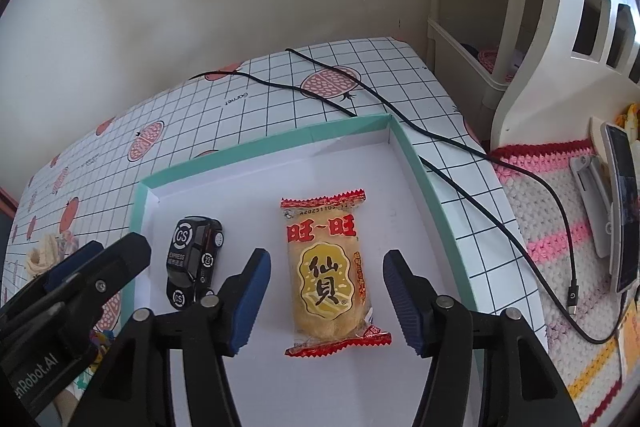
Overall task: Organize objects
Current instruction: 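Carry both items over the white tray and lower them inside, then open both grippers to release the car and packet in the tray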
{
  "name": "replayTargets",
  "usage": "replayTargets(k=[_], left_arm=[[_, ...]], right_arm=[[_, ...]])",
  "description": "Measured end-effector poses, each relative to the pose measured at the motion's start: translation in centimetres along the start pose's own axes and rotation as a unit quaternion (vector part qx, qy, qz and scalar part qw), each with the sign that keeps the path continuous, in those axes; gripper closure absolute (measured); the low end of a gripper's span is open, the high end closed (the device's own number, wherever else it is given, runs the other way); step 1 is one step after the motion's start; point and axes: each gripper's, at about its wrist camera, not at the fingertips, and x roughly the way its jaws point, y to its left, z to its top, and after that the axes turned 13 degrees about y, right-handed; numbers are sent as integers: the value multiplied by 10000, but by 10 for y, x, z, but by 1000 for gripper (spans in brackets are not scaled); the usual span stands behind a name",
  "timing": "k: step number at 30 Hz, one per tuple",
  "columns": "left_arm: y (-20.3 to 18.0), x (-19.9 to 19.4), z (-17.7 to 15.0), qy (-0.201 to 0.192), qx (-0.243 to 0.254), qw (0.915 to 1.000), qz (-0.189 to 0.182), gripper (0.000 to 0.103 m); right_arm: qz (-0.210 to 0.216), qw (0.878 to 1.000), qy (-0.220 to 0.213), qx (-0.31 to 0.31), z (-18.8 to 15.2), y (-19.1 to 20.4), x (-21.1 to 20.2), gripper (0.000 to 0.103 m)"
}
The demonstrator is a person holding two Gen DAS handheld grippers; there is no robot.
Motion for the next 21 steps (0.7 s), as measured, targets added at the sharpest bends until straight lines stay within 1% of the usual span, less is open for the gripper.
replayTargets(k=[4, 6, 7, 8, 10, 13, 15, 17, 21], left_arm=[[6, -1, 1, -10, -58, 10000, 29, 25], [9, -3, 1, -27, -74, 10000, 59, 20], [10, -3, 1, -28, -78, 9999, 73, 15], [12, -4, 1, -28, -90, 9999, 82, 12], [14, -5, 1, -12, -113, 9999, 114, 11], [18, -7, 0, -10, -155, 9998, 155, 5], [20, -8, -1, -14, -167, 9996, 206, 4], [23, -11, -2, -12, -190, 9996, 215, 2], [30, -19, -3, -58, -224, 9994, 245, 0]], right_arm=[[8, 10000, -2, 17, -1, 0, -1, 32], [-15, 10000, -3, -1, -2, 1, -2, 28], [-19, 10000, -5, 0, -2, 1, -2, 24], [-17, 10000, -5, 7, -2, 1, -2, 20], [7, 10000, -2, 21, -3, 1, -3, 16], [11, 10000, -16, -13, -5, 5, -5, 10], [-28, 10000, -35, -34, -6, 8, -7, 4], [-41, 10000, -44, -29, -7, 9, -9, 2], [-47, 10000, -52, 13, -9, 11, -13, 1]])
